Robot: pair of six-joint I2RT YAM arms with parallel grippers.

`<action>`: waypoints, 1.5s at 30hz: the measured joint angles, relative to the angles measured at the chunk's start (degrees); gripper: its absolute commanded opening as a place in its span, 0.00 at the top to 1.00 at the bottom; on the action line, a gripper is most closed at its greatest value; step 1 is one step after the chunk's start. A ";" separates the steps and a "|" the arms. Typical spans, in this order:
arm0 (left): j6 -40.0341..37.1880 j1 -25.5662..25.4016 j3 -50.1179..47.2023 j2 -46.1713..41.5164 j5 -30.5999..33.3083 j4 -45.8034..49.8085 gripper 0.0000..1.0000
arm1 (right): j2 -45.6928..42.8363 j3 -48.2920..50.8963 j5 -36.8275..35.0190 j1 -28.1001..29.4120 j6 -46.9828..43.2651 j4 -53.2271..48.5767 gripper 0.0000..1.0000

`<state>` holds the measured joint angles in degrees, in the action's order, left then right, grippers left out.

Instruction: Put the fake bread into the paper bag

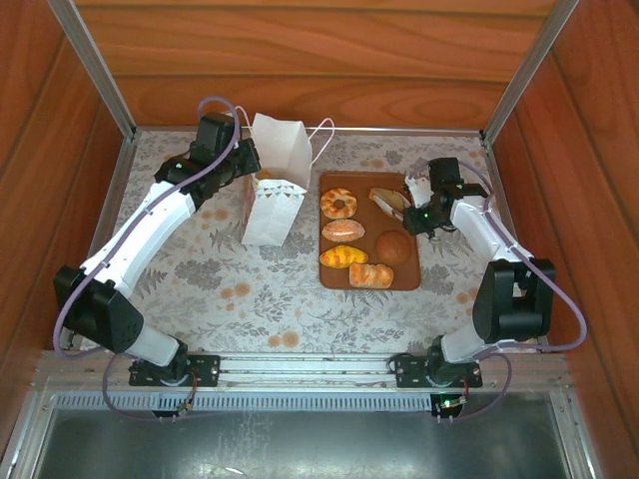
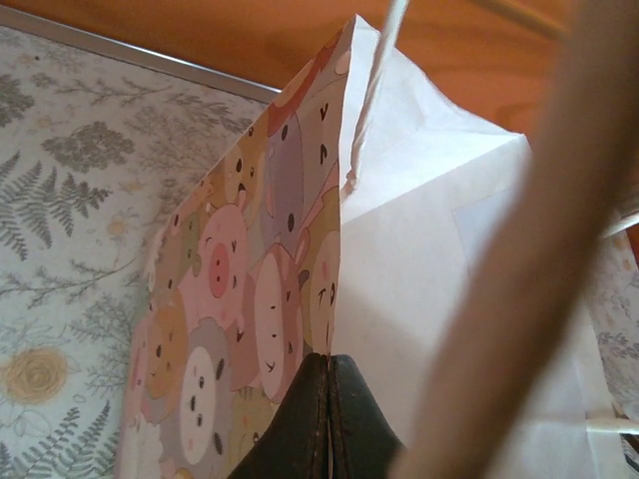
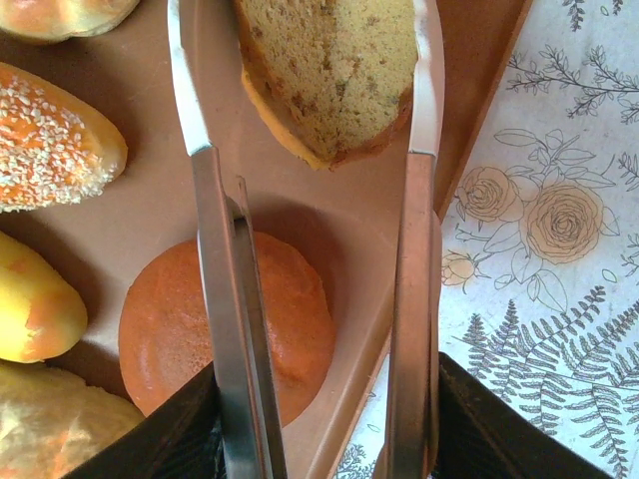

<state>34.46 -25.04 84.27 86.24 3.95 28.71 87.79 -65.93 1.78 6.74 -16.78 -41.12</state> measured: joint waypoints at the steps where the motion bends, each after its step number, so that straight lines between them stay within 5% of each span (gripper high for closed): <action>1: -0.04 0.28 0.33 0.39 -0.55 -0.09 1.00 | 0.00 0.00 0.00 0.02 0.11 0.02 0.50; 19: 1.70 3.50 -0.15 2.38 -10.45 -4.09 0.95 | 0.00 0.00 1.20 0.90 1.88 0.20 0.50; 24: 2.84 5.55 -2.10 2.38 -12.61 -5.35 0.56 | 0.02 -0.02 1.38 1.44 2.03 0.44 0.50; 31: 3.48 6.27 -2.58 1.73 -14.34 -6.05 0.21 | 1.53 -1.05 1.42 1.53 2.40 -0.02 0.50; 40: 3.37 7.45 -5.66 -5.92 -14.23 -6.03 0.00 | 2.51 -2.25 1.42 1.55 3.41 -0.55 0.50; 45: 2.86 8.09 -6.91 -10.84 -14.78 -6.10 0.00 | 2.60 -3.37 1.31 1.55 4.04 -0.94 0.51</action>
<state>37.32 -16.95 77.36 75.40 -10.83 22.61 90.39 -69.30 3.09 8.29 -12.73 -42.06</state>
